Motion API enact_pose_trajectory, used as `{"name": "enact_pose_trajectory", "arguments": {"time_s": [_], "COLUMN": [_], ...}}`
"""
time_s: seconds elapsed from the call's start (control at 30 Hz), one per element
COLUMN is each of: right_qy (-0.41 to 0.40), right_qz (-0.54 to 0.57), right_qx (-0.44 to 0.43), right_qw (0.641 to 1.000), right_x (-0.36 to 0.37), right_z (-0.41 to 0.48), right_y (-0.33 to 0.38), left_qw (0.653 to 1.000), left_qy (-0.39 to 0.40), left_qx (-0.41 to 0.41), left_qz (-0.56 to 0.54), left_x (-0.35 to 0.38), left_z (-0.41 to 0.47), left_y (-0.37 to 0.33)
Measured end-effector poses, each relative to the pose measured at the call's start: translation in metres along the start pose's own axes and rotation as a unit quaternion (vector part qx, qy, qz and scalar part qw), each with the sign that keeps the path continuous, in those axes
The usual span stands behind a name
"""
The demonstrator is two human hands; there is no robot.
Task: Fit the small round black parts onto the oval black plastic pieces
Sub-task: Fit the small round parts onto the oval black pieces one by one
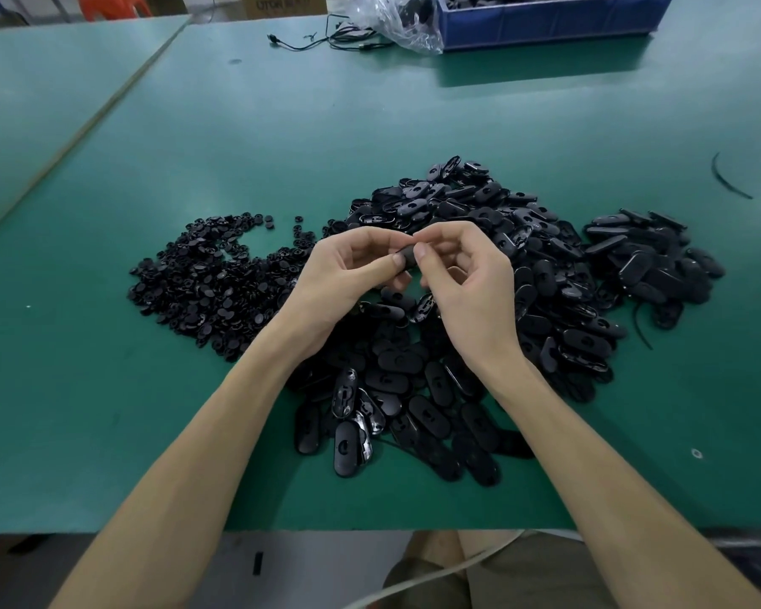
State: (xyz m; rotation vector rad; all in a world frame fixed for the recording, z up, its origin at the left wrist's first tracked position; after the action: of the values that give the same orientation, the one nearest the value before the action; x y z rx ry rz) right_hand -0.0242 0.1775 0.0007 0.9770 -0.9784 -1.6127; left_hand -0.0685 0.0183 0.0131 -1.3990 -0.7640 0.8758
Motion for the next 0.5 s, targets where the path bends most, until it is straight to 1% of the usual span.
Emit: {"name": "enact_pose_trajectory", "arguments": {"time_s": [0.17,0.5], "right_qy": [-0.004,0.003], "right_qz": [0.005,-0.002], "right_qx": [0.013,0.023], "right_qw": [1.000,1.000], "right_x": [-0.0004,-0.0007], "right_z": [-0.0008,-0.0009], "right_y": [0.0004,-0.0019], "left_qw": [1.000,1.000], "left_qy": [0.013,0.001], "left_qx": [0.011,0.011], "left_qz": [-0.016,-0.006], "left_x": [-0.0009,-0.0019], "left_z": [0.0003,-0.0002], "left_y": [0.0016,0.0037]}}
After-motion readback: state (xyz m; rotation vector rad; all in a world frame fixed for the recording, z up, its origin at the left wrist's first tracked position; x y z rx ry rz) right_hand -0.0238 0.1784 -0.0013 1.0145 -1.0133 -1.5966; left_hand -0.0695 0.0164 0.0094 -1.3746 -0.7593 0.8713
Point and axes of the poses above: each hand's wrist, its own z-axis towards the middle knuckle, its own x-axis out of the palm, y = z × x, the point moved 1 cm from there along z, towards the middle knuckle, and after that the axes turned 7 degrees about y, right-handed, at the moved point
